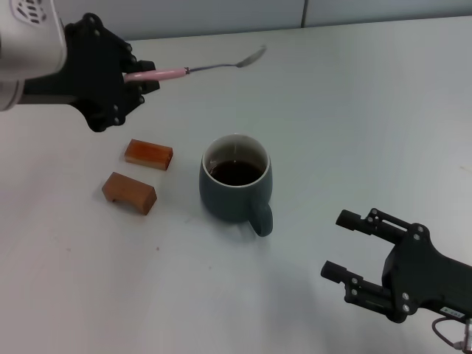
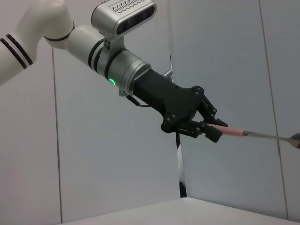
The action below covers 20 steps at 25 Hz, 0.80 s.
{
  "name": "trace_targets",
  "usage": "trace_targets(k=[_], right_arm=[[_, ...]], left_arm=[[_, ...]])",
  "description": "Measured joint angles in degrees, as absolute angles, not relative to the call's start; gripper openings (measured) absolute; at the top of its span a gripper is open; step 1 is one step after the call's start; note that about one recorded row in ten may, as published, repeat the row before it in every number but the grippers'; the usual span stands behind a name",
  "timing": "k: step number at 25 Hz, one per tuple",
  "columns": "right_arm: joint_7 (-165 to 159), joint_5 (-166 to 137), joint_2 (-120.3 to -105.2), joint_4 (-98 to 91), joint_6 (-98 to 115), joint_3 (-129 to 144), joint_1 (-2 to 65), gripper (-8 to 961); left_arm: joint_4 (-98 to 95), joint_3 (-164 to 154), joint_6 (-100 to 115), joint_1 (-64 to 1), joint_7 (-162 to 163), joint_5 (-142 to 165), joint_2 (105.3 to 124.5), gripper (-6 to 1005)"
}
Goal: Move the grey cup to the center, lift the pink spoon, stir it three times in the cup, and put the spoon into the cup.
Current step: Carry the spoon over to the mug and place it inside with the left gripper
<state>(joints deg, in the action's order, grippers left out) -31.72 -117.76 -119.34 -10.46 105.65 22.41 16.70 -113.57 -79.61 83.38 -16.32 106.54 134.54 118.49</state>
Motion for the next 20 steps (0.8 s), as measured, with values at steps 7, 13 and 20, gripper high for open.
trace_targets(k=[7,13,20], right_arm=[[-31.7,-117.8,-119.35,-10.5,105.6,22.4,16.7,712],[-31.7,-117.8,-119.36,-10.5,105.6,22.4,16.7,712],[-31.7,-117.8,-119.36,-10.5,105.8,22.4,16.7,712]], left_arm=[[-113.9,-80.3,83.8,-16.4,107.0,135.4,118.47,131],[-114.9,-80.4,84.2,-16.2,106.9,135.4,118.47,131],[-115.2,-80.4,84.9,-16.2,106.8,135.4,118.47,131]])
